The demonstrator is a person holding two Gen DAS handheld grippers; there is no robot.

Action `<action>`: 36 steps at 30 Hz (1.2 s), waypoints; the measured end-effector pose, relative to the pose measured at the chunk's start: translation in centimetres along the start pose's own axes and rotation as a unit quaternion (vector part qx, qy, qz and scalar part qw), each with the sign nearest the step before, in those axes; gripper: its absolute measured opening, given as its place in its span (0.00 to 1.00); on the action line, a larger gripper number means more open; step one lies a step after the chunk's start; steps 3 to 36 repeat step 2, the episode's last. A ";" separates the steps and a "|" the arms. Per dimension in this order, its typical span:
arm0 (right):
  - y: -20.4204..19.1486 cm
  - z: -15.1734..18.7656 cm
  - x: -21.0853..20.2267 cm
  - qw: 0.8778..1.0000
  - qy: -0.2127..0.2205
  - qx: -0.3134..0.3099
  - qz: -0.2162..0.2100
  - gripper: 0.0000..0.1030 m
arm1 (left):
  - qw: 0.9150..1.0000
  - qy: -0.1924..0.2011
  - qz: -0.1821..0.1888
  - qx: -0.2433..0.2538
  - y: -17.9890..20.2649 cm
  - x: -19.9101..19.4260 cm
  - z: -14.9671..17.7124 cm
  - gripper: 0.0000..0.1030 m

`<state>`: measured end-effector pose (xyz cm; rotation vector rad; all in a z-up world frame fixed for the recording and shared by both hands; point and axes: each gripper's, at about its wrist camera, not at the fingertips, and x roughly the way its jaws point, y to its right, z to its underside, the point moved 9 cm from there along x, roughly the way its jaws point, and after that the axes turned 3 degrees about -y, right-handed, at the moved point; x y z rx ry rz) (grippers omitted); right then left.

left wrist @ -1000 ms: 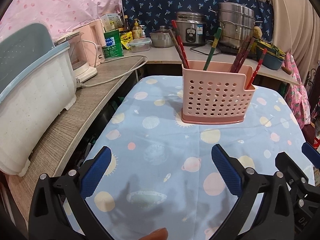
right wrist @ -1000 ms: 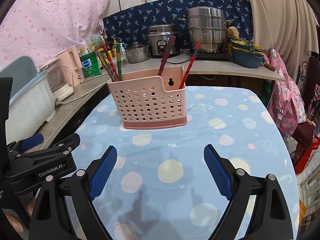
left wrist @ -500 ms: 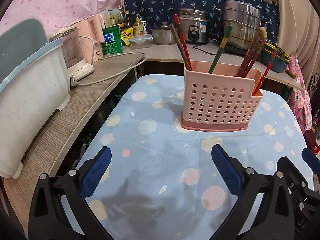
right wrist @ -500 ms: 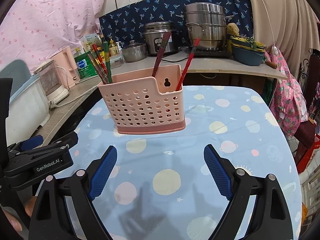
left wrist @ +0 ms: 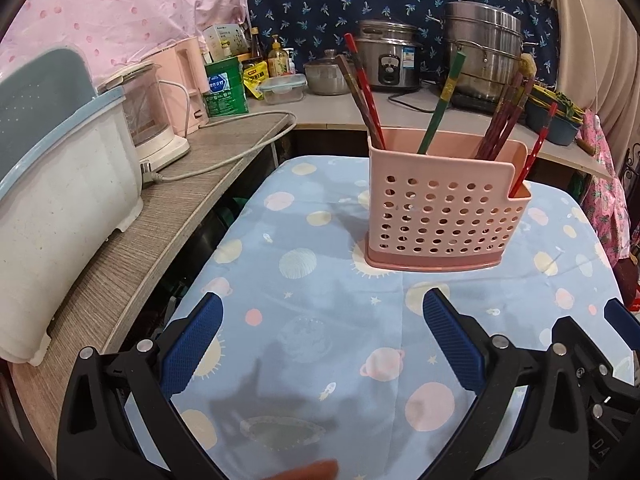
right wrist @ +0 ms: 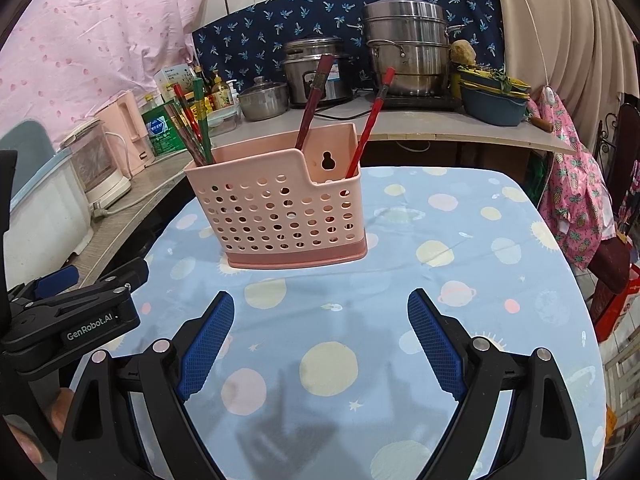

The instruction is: Organize utensils

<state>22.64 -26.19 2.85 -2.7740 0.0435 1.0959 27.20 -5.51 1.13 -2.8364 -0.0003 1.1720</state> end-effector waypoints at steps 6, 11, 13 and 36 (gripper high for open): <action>0.0 -0.2 0.1 1.000 0.000 0.000 0.000 0.82 | 1.000 -0.001 -0.003 0.002 0.0 0.1 0.0 0.93; 0.0 -0.2 0.1 1.000 0.000 0.000 0.000 0.82 | 1.000 -0.001 -0.003 0.002 0.0 0.1 0.0 0.93; 0.0 -0.2 0.1 1.000 0.000 0.000 0.000 0.82 | 1.000 -0.001 -0.003 0.002 0.0 0.1 0.0 0.93; 0.0 -0.2 0.1 1.000 0.000 0.000 0.000 0.82 | 1.000 -0.001 -0.003 0.002 0.0 0.1 0.0 0.93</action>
